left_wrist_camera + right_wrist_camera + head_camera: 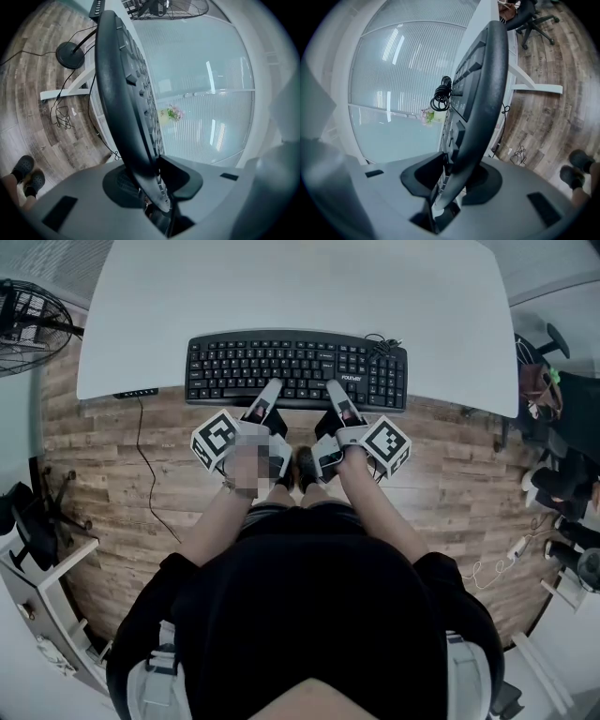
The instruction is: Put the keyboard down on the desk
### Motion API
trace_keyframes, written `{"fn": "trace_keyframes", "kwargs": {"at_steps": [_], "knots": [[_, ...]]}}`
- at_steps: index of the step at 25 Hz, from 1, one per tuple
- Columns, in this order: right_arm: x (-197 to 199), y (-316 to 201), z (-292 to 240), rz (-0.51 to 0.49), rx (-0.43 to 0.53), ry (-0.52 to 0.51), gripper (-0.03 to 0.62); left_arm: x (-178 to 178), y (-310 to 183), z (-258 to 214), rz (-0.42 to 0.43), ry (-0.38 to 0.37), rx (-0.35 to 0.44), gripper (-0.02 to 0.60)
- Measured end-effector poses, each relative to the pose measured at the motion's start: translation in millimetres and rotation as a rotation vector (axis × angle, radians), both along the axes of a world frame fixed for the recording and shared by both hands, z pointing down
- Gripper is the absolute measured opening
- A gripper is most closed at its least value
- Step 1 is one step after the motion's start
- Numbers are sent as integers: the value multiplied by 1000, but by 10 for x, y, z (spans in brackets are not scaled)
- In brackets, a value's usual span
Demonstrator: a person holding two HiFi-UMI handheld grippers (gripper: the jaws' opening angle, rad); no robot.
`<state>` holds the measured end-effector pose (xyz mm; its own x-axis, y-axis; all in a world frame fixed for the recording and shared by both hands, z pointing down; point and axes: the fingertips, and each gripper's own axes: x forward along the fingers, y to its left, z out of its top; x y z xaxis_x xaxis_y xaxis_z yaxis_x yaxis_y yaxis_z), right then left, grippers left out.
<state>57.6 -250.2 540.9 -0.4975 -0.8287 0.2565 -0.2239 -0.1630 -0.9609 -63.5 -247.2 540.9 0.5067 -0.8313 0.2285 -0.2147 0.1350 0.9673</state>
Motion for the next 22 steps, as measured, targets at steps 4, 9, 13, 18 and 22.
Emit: {"fn": "trace_keyframes", "kwargs": {"at_steps": [4,9,13,18,22], "knots": [[-16,-7,4,-17,-6,26,137,-1,5,27,12,-36,-19,134],[-26,16,68,-43,-28,72,160,-13,37,65,40,-87,-24,172],[-25,-5,52,-41,-19,72,188,-3,35,63,63,-114,-26,190],[-57,-31,14,-48,-12,70,227,-2,20,43,90,-138,-24,224],[-81,-16,-6,-60,-2,74,258,3,47,23,114,-150,-13,269]]}}
